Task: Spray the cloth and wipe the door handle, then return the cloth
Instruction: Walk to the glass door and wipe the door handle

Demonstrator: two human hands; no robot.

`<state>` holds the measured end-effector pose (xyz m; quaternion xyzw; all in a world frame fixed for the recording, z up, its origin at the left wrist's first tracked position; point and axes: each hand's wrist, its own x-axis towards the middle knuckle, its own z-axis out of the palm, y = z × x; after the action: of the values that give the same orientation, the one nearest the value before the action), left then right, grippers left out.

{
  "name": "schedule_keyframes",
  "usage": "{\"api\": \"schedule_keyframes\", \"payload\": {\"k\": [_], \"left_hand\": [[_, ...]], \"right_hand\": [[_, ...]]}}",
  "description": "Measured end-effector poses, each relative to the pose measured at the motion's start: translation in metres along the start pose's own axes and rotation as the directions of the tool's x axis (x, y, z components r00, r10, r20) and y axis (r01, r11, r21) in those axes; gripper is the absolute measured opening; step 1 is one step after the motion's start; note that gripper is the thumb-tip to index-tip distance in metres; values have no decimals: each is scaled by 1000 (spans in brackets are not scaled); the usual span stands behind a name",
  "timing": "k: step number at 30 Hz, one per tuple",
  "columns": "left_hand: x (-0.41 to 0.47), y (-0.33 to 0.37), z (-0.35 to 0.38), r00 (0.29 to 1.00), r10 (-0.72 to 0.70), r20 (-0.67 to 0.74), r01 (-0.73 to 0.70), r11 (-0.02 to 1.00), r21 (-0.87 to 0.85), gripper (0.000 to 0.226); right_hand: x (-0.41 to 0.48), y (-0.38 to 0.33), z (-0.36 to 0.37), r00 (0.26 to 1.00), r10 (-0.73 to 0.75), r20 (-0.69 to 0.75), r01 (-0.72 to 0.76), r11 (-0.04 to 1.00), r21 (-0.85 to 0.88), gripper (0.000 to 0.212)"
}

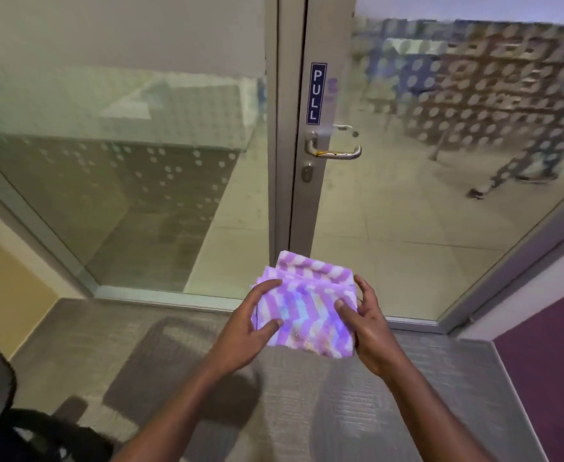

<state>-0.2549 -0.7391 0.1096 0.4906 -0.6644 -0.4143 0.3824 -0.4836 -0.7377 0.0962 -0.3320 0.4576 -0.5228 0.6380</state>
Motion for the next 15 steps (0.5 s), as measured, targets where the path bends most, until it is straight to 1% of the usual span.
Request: {"api": "schedule_keyframes", "payload": {"k": [2,3,6,8,10,12,15], "left_hand": [[21,-3,-8,998,37,44,-36,999,-5,54],[31,-4,-11,997,53,64,-53,999,-9,53],[58,-5,-17,989,85,124,-85,996,-5,49],[74,-4,-17,981,92,171,-93,996,-4,46],[91,-3,-14,972,101,211,-103,995,-2,44],[106,-1,-9,968,97,231,-98,995,-8,44],[127,5,2,968,85,238,-86,996,-6,45]], "right_hand": [[10,-5,6,1000,17,10,-17,1000,2,44],[14,-8,10,999,38,23,-38,999,11,43],[26,-13,12,990,131,50,-137,982,134,53],[36,-13,9,980,165,107,-188,947,260,57],[46,-14,4,967,184,176,-238,899,367,56],[57,-17,-1,959,202,201,-270,866,420,57],[71,-27,-11,952,184,245,-283,835,472,62]]}}
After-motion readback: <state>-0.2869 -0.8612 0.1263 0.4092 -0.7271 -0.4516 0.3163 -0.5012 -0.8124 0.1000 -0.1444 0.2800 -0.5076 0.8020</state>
